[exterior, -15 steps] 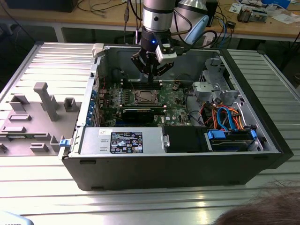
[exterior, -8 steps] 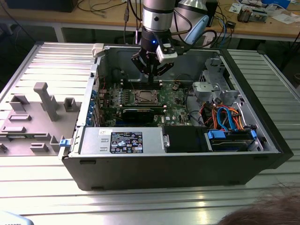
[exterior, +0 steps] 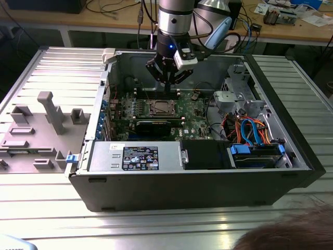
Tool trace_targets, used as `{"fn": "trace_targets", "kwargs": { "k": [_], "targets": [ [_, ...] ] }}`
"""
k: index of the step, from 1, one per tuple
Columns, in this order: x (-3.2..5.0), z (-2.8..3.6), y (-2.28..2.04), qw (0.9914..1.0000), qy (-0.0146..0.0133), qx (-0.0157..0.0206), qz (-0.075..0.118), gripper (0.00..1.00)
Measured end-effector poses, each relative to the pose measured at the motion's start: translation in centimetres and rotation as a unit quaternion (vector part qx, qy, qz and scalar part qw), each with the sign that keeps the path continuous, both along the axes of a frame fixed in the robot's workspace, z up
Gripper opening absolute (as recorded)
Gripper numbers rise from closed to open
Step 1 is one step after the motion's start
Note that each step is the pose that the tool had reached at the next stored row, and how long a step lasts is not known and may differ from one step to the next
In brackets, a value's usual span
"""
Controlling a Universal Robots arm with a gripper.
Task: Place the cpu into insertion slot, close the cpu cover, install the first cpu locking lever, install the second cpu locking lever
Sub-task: 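Install the second cpu locking lever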
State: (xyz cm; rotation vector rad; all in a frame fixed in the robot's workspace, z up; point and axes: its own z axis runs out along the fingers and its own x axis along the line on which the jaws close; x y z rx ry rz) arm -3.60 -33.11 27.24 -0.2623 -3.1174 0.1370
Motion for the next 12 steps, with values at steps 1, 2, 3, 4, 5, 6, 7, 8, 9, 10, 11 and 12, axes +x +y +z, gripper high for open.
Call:
{"fn": "trace_targets", "kwargs": {
  "k": [1, 2, 3, 4, 5, 6, 7, 8, 9, 10, 11, 12],
  "targets": [
    [0.00, 0.00, 0.00, 1.00000, 0.0000, 0.0000, 0.001, 0.11],
    [0.00, 0.00, 0.00, 1.00000, 0.0000, 0.0000, 0.002, 0.11],
    [0.00, 0.00, 0.00, 0.99999, 0.0000, 0.0000, 0.003, 0.11],
    [0.00, 0.00, 0.00, 0.99999, 0.0000, 0.0000, 0.005, 0.11],
    [0.00, 0.00, 0.00, 0.99998, 0.0000, 0.0000, 0.006, 0.11],
    [0.00, 0.00, 0.00, 0.99997, 0.0000, 0.0000, 0.007, 0.11],
    [0.00, 0.00, 0.00, 0.99996, 0.0000, 0.0000, 0.009, 0.11],
    [0.00, 0.00, 0.00, 0.99995, 0.0000, 0.0000, 0.010, 0.11],
    [0.00, 0.00, 0.00, 0.99994, 0.0000, 0.0000, 0.011, 0.11],
    [0.00, 0.00, 0.00, 0.99993, 0.0000, 0.0000, 0.012, 0.11],
    [0.00, 0.00, 0.00, 0.99991, 0.0000, 0.0000, 0.013, 0.11],
    [0.00, 0.00, 0.00, 0.99990, 0.0000, 0.0000, 0.014, 0.11]
  ]
}}
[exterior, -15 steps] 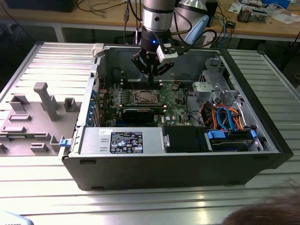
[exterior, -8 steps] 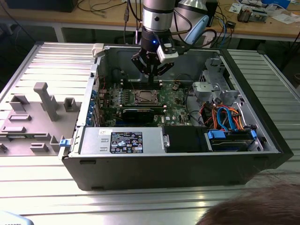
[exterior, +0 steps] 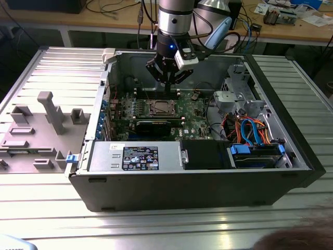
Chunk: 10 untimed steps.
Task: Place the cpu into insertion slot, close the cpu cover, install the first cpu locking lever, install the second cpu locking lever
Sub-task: 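Install the second cpu locking lever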
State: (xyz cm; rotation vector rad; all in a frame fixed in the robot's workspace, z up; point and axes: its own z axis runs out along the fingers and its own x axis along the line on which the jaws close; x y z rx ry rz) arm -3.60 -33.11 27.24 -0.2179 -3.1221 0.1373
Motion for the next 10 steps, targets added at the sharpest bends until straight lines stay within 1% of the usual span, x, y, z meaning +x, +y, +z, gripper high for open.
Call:
{"fn": "trace_targets", "kwargs": {
  "k": [10],
  "targets": [
    [0.00, 0.00, 0.00, 0.99994, 0.0000, 0.0000, 0.011, 0.11]
  ]
}}
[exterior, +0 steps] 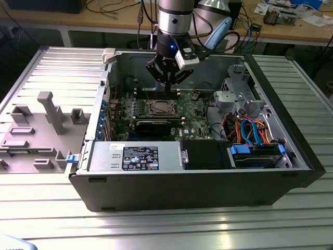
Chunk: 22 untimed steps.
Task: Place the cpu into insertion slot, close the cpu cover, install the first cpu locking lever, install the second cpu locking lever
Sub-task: 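Install the second cpu locking lever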
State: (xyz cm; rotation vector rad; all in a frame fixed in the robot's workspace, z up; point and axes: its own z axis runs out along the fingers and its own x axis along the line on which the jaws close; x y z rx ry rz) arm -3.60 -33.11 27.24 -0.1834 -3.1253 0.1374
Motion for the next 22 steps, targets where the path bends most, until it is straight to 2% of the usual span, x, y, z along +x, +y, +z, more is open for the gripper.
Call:
{"fn": "trace_targets", "kwargs": {
  "k": [22],
  "targets": [
    [0.00, 0.00, 0.00, 0.99995, 0.0000, 0.0004, 0.010, 0.11]
  ]
}}
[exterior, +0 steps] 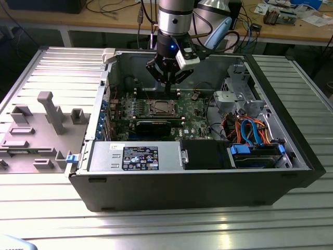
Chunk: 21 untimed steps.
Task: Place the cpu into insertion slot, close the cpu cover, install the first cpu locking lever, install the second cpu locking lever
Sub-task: 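Install the second cpu locking lever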
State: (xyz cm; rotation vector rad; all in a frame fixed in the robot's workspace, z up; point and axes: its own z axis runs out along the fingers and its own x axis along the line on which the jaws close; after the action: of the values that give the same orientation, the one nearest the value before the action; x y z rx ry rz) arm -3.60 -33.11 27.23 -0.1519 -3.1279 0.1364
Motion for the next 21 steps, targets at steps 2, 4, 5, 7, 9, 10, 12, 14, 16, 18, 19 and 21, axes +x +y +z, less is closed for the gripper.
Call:
{"fn": "trace_targets", "kwargs": {
  "k": [2, 4, 5, 7, 9, 10, 12, 14, 16, 18, 19, 21],
  "targets": [
    [0.00, 0.00, 0.00, 1.00000, 0.0000, 0.0000, 0.001, 0.11],
    [0.00, 0.00, 0.00, 1.00000, 0.0000, 0.0000, 0.003, 0.11],
    [0.00, 0.00, 0.00, 0.99999, 0.0000, -0.0001, 0.004, 0.11],
    [-0.01, 0.00, 0.00, 0.99998, 0.0000, 0.0000, 0.005, 0.11],
    [-0.01, 0.00, 0.00, 0.99989, 0.0000, 0.0000, 0.015, 0.11],
    [-0.01, 0.02, -0.01, 0.99984, 0.0000, 0.0010, 0.018, 0.11],
    [-0.01, 0.00, -0.01, 0.99960, -0.0003, 0.0188, 0.021, 0.11],
    [-0.01, 0.01, -0.05, 0.99874, -0.0009, 0.0451, 0.022, 0.11],
    [-0.01, 0.00, -0.09, 0.99835, -0.0007, 0.0498, 0.029, 0.11],
    [-0.01, 0.00, -0.09, 0.99790, -0.0001, 0.0499, 0.041, 0.11],
    [-0.01, 0.00, -0.09, 0.99777, 0.0001, 0.0500, 0.044, 0.11],
    [-0.01, 0.00, -0.09, 0.99775, 0.0001, 0.0500, 0.045, 0.11]
  ]
}}
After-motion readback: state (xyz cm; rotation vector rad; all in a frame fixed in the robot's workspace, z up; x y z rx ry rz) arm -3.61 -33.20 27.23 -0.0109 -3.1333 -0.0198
